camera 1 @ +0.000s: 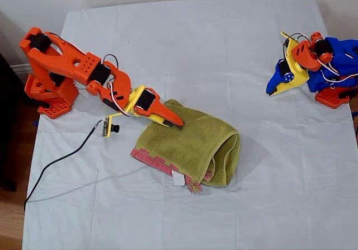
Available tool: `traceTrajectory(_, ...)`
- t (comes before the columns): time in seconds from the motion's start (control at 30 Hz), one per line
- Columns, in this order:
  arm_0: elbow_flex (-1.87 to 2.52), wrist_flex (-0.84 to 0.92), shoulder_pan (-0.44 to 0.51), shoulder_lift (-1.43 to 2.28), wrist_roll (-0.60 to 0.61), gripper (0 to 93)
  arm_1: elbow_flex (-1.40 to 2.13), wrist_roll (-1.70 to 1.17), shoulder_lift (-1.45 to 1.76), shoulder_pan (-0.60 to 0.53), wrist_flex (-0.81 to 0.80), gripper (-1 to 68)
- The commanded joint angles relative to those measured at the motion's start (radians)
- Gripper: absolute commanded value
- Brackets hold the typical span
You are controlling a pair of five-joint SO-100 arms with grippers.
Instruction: Fold the towel.
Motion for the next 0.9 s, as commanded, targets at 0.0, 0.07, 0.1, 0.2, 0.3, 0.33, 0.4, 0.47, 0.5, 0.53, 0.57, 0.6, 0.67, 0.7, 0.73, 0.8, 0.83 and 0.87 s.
traceTrajectory(0.0, -0.098, 0.235, -0.031, 0.201, -0.041, 0.1, 0.101, 0.0, 0.213, 0.003, 0.003, 0.1)
traceTrajectory(0.07, -0.083, 0.324, -0.049, 0.267, -0.083, 0.1, 0.101, 0.0, 0.213, 0.003, 0.003, 0.1)
traceTrajectory(0.1, -0.08, 0.385, -0.063, 0.305, -0.114, 0.1, 0.101, 0.0, 0.213, 0.003, 0.003, 0.1)
traceTrajectory(0.2, -0.025, 0.5, -0.12, 0.449, -0.143, 0.1, 0.101, 0.0, 0.213, 0.003, 0.003, 0.1)
traceTrajectory(0.3, 0.129, 0.538, -0.173, 0.663, -0.054, 0.2, 0.101, 0.0, 0.213, 0.003, 0.003, 0.1)
traceTrajectory(0.33, 0.222, 0.54, -0.207, 0.772, -0.041, 0.2, 0.101, 0.0, 0.213, 0.003, 0.003, 0.1)
traceTrajectory(0.4, 0.333, 0.549, -0.239, 0.923, -0.04, 0.2, 0.101, 0.0, 0.213, 0.003, 0.003, 0.1)
traceTrajectory(0.47, 0.416, 0.601, -0.276, 1.046, -0.038, 0.3, 0.101, 0.0, 0.213, 0.003, 0.003, 0.1)
traceTrajectory(0.5, 0.445, 0.637, -0.293, 1.092, -0.038, 0.3, 0.101, 0.0, 0.213, 0.003, 0.003, 0.1)
traceTrajectory(0.53, 0.48, 0.67, -0.307, 1.135, -0.037, 0.3, 0.101, 0.0, 0.213, 0.003, 0.003, 0.1)
traceTrajectory(0.57, 0.526, 0.695, -0.318, 1.192, -0.043, 0.3, 0.101, 0.0, 0.213, 0.003, 0.003, 0.1)
traceTrajectory(0.6, 0.586, 0.713, -0.327, 1.267, -0.054, 0.3, 0.101, 0.0, 0.213, 0.003, 0.003, 0.1)
traceTrajectory(0.67, 0.661, 0.741, -0.339, 1.347, -0.072, 0.3, 0.101, 0.0, 0.213, 0.003, 0.003, 0.1)
traceTrajectory(0.7, 0.69, 0.741, -0.347, 1.35, -0.078, 0.3, 0.101, 0.0, 0.213, 0.003, 0.003, 0.1)
traceTrajectory(0.73, 0.718, 0.733, -0.354, 1.35, -0.069, 0.3, 0.101, 0.0, 0.213, 0.003, 0.003, 0.1)
traceTrajectory(0.8, 0.801, 0.703, -0.364, 1.35, -0.052, 0.3, 0.101, 0.0, 0.213, 0.003, 0.003, 0.1)
traceTrajectory(0.83, 0.851, 0.676, -0.368, 1.348, -0.043, 0.3, 0.101, 0.0, 0.213, 0.003, 0.003, 0.1)
traceTrajectory(0.87, 0.899, 0.655, -0.371, 1.348, -0.021, 0.3, 0.101, 0.0, 0.213, 0.003, 0.003, 0.1)
